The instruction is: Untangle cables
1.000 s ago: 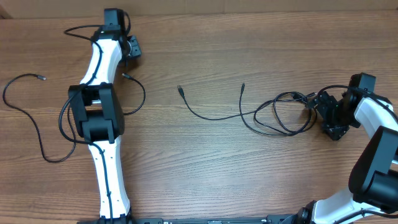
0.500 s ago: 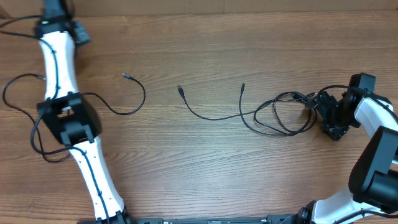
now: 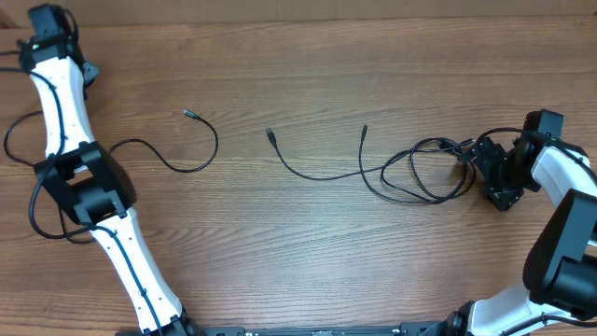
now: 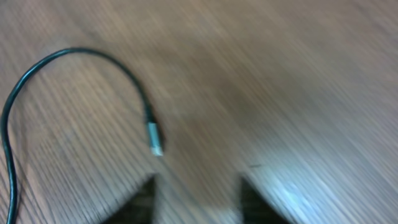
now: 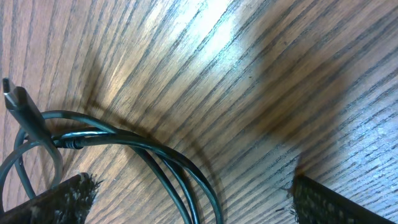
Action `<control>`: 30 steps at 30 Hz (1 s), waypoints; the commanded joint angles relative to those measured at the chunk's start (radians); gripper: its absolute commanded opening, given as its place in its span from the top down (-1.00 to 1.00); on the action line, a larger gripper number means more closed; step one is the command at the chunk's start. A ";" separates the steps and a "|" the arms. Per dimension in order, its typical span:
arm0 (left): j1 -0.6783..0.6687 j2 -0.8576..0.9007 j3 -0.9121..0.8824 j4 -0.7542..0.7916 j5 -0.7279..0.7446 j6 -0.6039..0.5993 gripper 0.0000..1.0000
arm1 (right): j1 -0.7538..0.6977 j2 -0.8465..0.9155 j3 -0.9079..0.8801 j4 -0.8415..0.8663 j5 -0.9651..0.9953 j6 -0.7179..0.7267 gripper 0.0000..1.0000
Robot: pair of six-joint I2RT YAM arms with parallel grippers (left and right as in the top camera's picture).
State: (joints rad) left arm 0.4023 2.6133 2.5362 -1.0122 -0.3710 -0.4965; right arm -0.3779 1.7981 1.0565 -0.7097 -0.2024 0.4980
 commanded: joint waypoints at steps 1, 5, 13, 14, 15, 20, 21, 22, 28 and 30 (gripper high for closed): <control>0.050 0.018 -0.056 0.027 -0.031 -0.061 -0.25 | 0.010 0.011 -0.008 0.002 -0.027 0.011 -1.00; 0.085 0.018 -0.085 0.051 -0.030 -0.061 -0.25 | 0.010 0.011 -0.008 0.001 -0.027 0.011 -1.00; 0.134 0.019 -0.116 0.100 0.016 -0.061 -0.28 | 0.010 0.011 -0.008 0.001 -0.027 0.011 -0.99; 0.135 0.019 -0.127 0.114 0.027 -0.061 -0.28 | 0.010 0.011 -0.008 0.001 -0.027 0.011 -1.00; 0.135 0.019 -0.135 0.129 0.038 -0.061 -0.30 | 0.010 0.011 -0.008 0.001 -0.027 0.011 -1.00; 0.133 0.019 -0.192 0.232 0.114 -0.058 -0.29 | 0.010 0.011 -0.008 0.001 -0.027 0.011 -1.00; 0.132 0.019 -0.203 0.243 0.113 -0.058 -0.26 | 0.010 0.011 -0.008 0.001 -0.027 0.011 -1.00; 0.131 0.019 -0.215 0.257 0.113 -0.059 -0.25 | 0.010 0.011 -0.008 0.002 -0.027 0.011 -1.00; 0.132 0.019 -0.292 0.334 0.113 -0.065 -0.25 | 0.010 0.011 -0.008 0.001 -0.027 0.011 -1.00; 0.132 0.019 -0.324 0.354 0.113 -0.065 -0.24 | 0.010 0.011 -0.008 0.002 -0.027 0.011 -1.00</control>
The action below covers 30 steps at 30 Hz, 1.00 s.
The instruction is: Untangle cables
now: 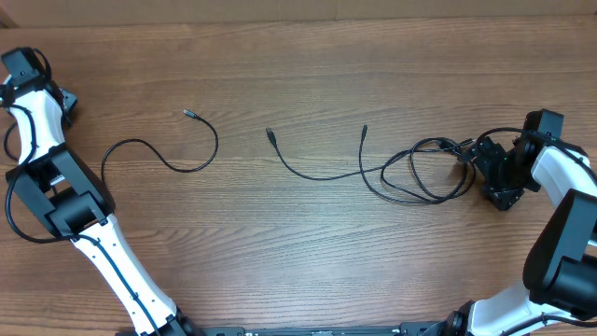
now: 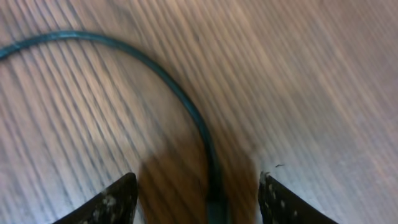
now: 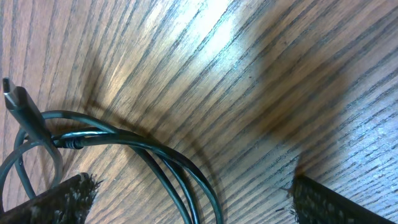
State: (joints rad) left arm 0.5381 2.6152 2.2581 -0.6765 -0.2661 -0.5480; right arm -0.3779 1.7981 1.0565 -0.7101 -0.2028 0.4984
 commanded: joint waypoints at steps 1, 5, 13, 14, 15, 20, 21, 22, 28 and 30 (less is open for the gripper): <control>-0.004 0.017 -0.062 0.029 0.008 -0.013 -0.22 | 0.010 0.011 -0.008 0.002 -0.026 0.010 -1.00; -0.004 0.017 -0.126 0.070 0.009 -0.013 -0.06 | 0.010 0.011 -0.008 0.002 -0.026 0.010 -1.00; -0.008 0.017 -0.163 0.029 0.009 -0.013 0.66 | 0.010 0.011 -0.008 0.002 -0.026 0.010 -1.00; -0.008 0.017 -0.163 0.010 0.009 -0.013 0.67 | 0.010 0.011 -0.008 0.002 -0.026 0.010 -1.00; -0.008 0.017 -0.163 -0.005 0.009 -0.013 0.66 | 0.010 0.011 -0.008 0.002 -0.026 0.010 -1.00; -0.011 0.017 -0.163 -0.099 0.106 -0.013 0.74 | 0.010 0.011 -0.008 0.002 -0.026 0.010 -1.00; -0.013 0.017 -0.163 -0.123 0.169 -0.012 0.78 | 0.010 0.011 -0.008 0.002 -0.026 0.010 -1.00; -0.015 0.017 -0.163 -0.136 0.209 -0.005 0.81 | 0.010 0.011 -0.008 0.002 -0.026 0.010 -1.00; -0.060 0.017 -0.164 -0.259 0.344 0.036 0.91 | 0.010 0.011 -0.008 0.002 -0.026 0.010 -1.00; -0.084 0.017 -0.170 -0.308 0.317 0.036 0.92 | 0.010 0.011 -0.008 0.002 -0.026 0.010 -1.00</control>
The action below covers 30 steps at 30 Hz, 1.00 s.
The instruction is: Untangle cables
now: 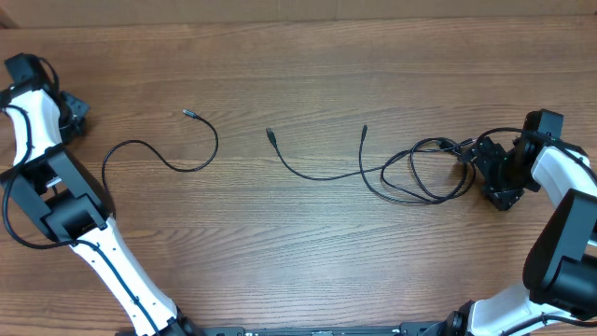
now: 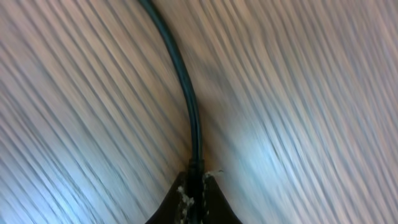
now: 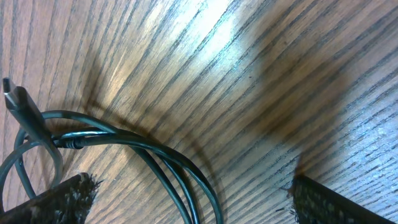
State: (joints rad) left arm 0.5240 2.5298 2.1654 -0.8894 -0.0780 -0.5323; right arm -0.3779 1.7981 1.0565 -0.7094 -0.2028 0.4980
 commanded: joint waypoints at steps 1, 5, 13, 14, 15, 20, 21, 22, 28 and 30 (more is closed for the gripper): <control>-0.080 0.102 -0.082 -0.110 0.122 0.021 0.92 | 0.010 0.011 -0.008 0.001 -0.026 0.011 -1.00; -0.138 0.102 -0.100 -0.175 0.123 0.040 0.91 | 0.010 0.011 -0.008 0.001 -0.026 0.011 -1.00; -0.258 0.102 -0.102 -0.304 0.122 0.147 0.88 | 0.010 0.011 -0.008 0.001 -0.026 0.011 -1.00; -0.270 0.102 -0.102 -0.323 0.123 0.153 0.88 | 0.010 0.011 -0.008 0.001 -0.026 0.011 -1.00; -0.283 0.102 -0.102 -0.348 0.122 0.163 0.91 | 0.010 0.011 -0.008 0.001 -0.026 0.011 -1.00; -0.304 0.101 -0.095 -0.443 0.127 0.198 0.88 | 0.010 0.011 -0.008 0.001 -0.026 0.011 -1.00; -0.303 0.101 -0.084 -0.476 0.131 0.214 0.86 | 0.010 0.011 -0.008 0.001 -0.026 0.011 -1.00; -0.300 0.101 -0.074 -0.504 0.131 0.222 0.84 | 0.010 0.011 -0.008 0.001 -0.026 0.011 -1.00; -0.287 0.101 0.007 -0.635 0.217 0.307 0.68 | 0.010 0.011 -0.008 0.001 -0.026 0.011 -1.00; -0.287 0.101 0.051 -0.666 0.251 0.322 0.62 | 0.010 0.011 -0.008 0.001 -0.026 0.011 -1.00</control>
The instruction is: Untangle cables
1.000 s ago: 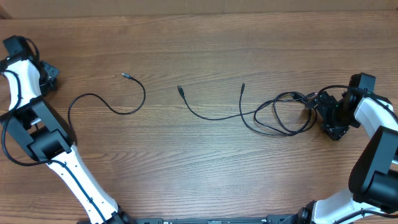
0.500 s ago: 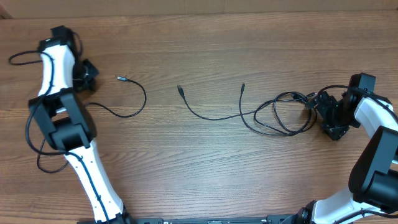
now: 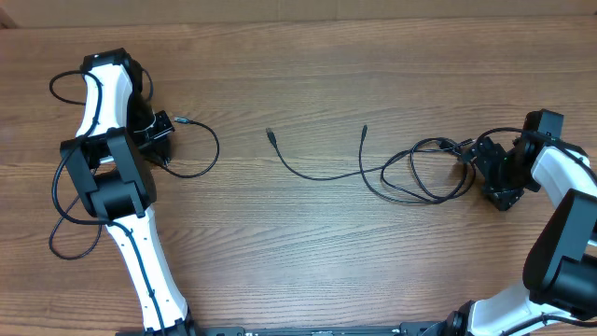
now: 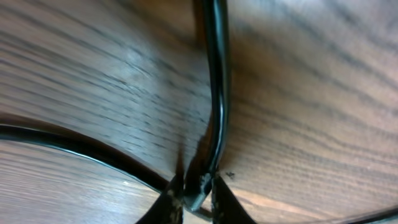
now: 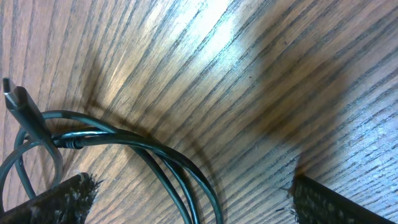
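On the left lies a thin black cable curled into a loop, its free plug just right of my left gripper. The left gripper is shut on that cable, which runs up and away from the jaws. A tangle of black cable loops lies at the right, with two loose ends stretching toward the middle. My right gripper stands open at the tangle's right edge. Between its fingers pass several strands, and a plug lies beside them.
The wooden table bears nothing but the cables. The left arm's own wiring hangs in loops beside its base link. The right arm's white link runs along the table's right edge.
My left gripper, shut on the cable, has moved from the far left edge to the right, beside the cable's free plug. The left cable is now a tighter loop. The right arm is unchanged.
My left gripper was open over bare table near the cable's plug, then open astride the cable at the left edge, then shut on it. Now it holds the cable further right. The right gripper stayed open at the tangle throughout.
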Action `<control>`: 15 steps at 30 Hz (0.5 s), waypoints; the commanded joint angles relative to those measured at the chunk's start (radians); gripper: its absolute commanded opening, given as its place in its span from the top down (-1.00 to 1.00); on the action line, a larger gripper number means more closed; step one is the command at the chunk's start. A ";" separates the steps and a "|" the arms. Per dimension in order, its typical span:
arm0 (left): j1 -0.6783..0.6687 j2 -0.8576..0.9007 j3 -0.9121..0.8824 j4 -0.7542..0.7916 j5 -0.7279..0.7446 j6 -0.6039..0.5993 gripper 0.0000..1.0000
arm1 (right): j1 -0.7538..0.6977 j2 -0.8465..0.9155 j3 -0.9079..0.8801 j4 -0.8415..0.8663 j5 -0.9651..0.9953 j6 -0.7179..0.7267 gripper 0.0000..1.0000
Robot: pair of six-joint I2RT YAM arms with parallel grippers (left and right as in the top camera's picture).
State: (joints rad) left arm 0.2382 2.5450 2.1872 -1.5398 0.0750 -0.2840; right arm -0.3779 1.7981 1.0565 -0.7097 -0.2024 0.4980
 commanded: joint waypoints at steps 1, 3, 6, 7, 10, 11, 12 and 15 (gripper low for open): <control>-0.002 0.086 0.051 -0.025 0.108 0.075 0.57 | 0.010 0.011 -0.008 0.001 -0.027 0.011 -1.00; -0.004 0.086 0.127 -0.034 0.137 0.074 0.39 | 0.010 0.011 -0.008 0.002 -0.027 0.011 -1.00; -0.011 0.086 0.182 -0.025 0.144 0.029 0.29 | 0.010 0.011 -0.008 0.001 -0.027 0.011 -1.00; -0.014 0.086 0.190 -0.016 0.143 0.014 0.27 | 0.010 0.011 -0.008 0.002 -0.027 0.011 -1.00; -0.029 0.086 0.193 0.026 0.143 -0.035 0.20 | 0.010 0.011 -0.008 0.002 -0.027 0.011 -1.00; -0.036 0.086 0.191 0.036 0.143 -0.050 0.17 | 0.010 0.011 -0.008 0.001 -0.027 0.011 -1.00; -0.042 0.086 0.190 0.045 0.141 -0.062 0.14 | 0.010 0.011 -0.008 0.001 -0.027 0.011 -1.00; -0.065 0.086 0.190 0.066 0.132 -0.094 -0.01 | 0.010 0.011 -0.008 0.002 -0.027 0.011 -0.99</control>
State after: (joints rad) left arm 0.2062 2.6061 2.3577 -1.4883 0.1951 -0.3164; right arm -0.3779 1.7981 1.0565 -0.7094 -0.2028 0.4984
